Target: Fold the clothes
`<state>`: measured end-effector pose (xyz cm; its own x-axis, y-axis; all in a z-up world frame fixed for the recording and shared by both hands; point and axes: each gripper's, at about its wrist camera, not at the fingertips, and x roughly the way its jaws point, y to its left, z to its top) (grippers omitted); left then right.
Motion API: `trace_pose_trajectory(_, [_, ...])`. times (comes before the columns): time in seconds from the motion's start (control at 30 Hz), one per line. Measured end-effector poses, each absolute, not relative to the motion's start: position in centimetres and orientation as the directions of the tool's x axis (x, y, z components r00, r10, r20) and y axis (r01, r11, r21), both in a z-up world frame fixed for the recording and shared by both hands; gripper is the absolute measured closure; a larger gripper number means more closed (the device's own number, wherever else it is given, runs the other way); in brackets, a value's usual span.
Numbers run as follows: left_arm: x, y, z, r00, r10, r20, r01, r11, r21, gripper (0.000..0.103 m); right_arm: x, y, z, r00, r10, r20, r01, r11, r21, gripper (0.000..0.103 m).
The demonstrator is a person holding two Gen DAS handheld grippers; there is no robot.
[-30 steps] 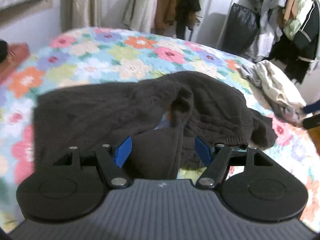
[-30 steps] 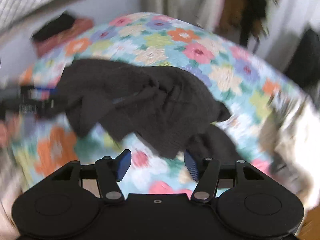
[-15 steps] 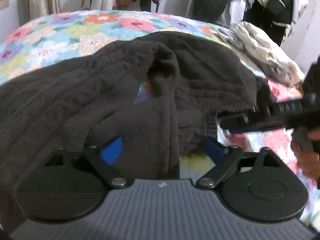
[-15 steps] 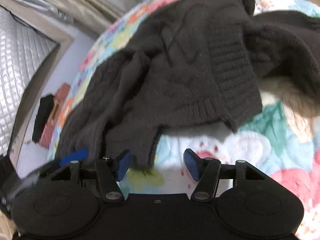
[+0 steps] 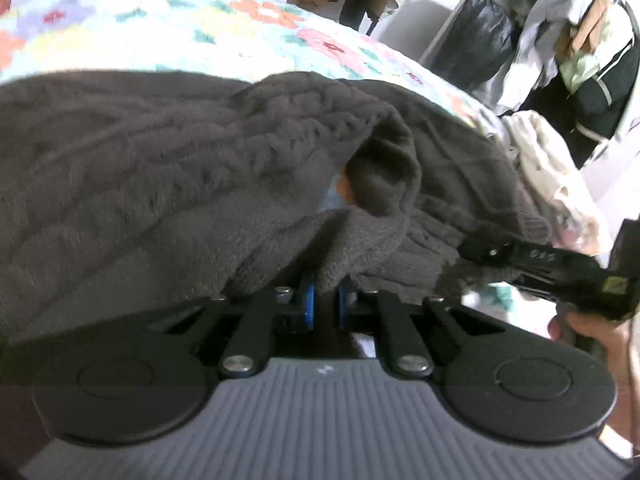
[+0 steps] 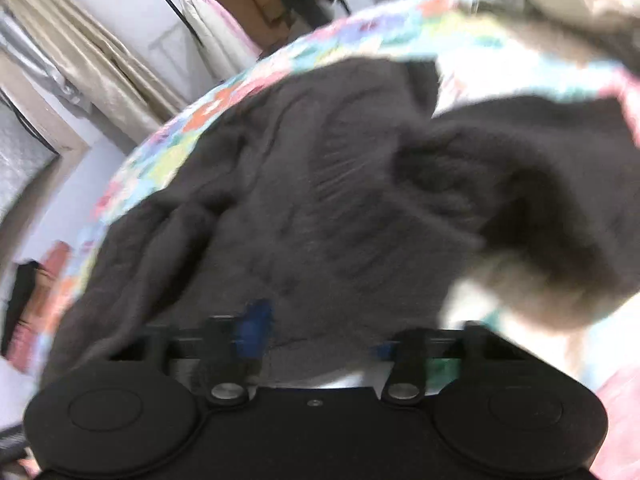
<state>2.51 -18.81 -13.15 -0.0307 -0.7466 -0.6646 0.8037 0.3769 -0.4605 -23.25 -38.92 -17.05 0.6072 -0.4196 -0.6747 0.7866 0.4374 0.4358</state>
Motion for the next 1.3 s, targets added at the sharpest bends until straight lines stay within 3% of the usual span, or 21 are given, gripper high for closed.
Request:
trace_pose_trajectory(0.03, [2.4, -18.8, -13.1, -0.053, -0.751, -0.659, 0.799, 0.364, -0.479, 0.095, -23.4, -38.9, -16.5, 0.607, -0.429, -0.669, 0.782, 0.471, 0.408, 0.081])
trace_pose_trajectory(0.13, [1.3, -18.9, -12.7, -0.144, -0.764, -0.629, 0.78, 0.304, -0.547, 0.095, -23.5, -38.3, -14.0, 0.58, -0.497, -0.646, 0.787, 0.546, 0.287, 0.088])
trace_pose_trajectory(0.3, [-1.8, -19.6, -12.5, -0.352, -0.766, -0.538, 0.678, 0.188, -0.711, 0.095, -25.5, -39.5, -9.7, 0.514, -0.612, -0.601, 0.826, 0.542, 0.154, 0.089])
trace_pose_trajectory(0.47, [-4.7, -20.4, -11.1, -0.313, -0.778, -0.544, 0.762, 0.135, -0.633, 0.095, -27.9, -41.2, -5.9, 0.434, -0.719, -0.543, 0.863, 0.504, 0.022, 0.09])
trace_pose_trajectory(0.6, [-3.4, -19.1, -11.0, -0.366, -0.811, -0.457, 0.691, 0.091, -0.717, 0.094, -30.6, -42.1, -3.1, 0.372, -0.776, -0.51, 0.893, 0.449, -0.031, 0.091])
trace_pose_trajectory(0.7, [-2.3, -18.1, -10.6, -0.354, -0.819, -0.45, 0.68, 0.105, -0.725, 0.092, -31.0, -42.4, -1.3, 0.306, -0.816, -0.491, 0.901, 0.414, -0.127, 0.092])
trace_pose_trajectory(0.8, [-1.0, -17.0, -9.9, -0.304, -0.817, -0.491, 0.734, 0.128, -0.667, 0.082, -31.4, -43.3, -0.7, 0.237, -0.84, -0.488, 0.913, 0.364, -0.184, 0.092])
trace_pose_trajectory(0.87, [0.4, -15.9, -9.5, -0.196, -0.812, -0.55, 0.794, 0.198, -0.575, 0.068, -31.7, -44.2, -0.6, 0.203, -0.847, -0.492, 0.928, 0.326, -0.178, 0.092])
trace_pose_trajectory(0.97, [2.2, -14.4, -9.3, -0.017, -0.773, -0.635, 0.847, 0.327, -0.42, 0.068, -31.5, -46.7, -1.6, 0.162, -0.838, -0.522, 0.937, 0.296, -0.185, 0.091])
trace_pose_trajectory(1.07, [3.5, -13.7, -9.6, 0.067, -0.717, -0.694, 0.842, 0.414, -0.347, 0.053, -30.5, -48.4, -4.0, 0.219, -0.776, -0.592, 0.92, 0.366, -0.14, 0.085])
trace_pose_trajectory(1.13, [4.0, -13.6, -9.9, 0.082, -0.692, -0.717, 0.832, 0.444, -0.334, 0.049, -29.8, -48.1, -5.4, 0.218, -0.749, -0.626, 0.919, 0.374, -0.127, 0.07])
trace_pose_trajectory(1.3, [2.2, -14.7, -10.2, 0.099, -0.661, -0.744, 0.873, 0.417, -0.254, 0.034, -30.1, -43.8, -6.4, 0.256, -0.727, -0.637, 0.92, 0.386, -0.071, 0.049])
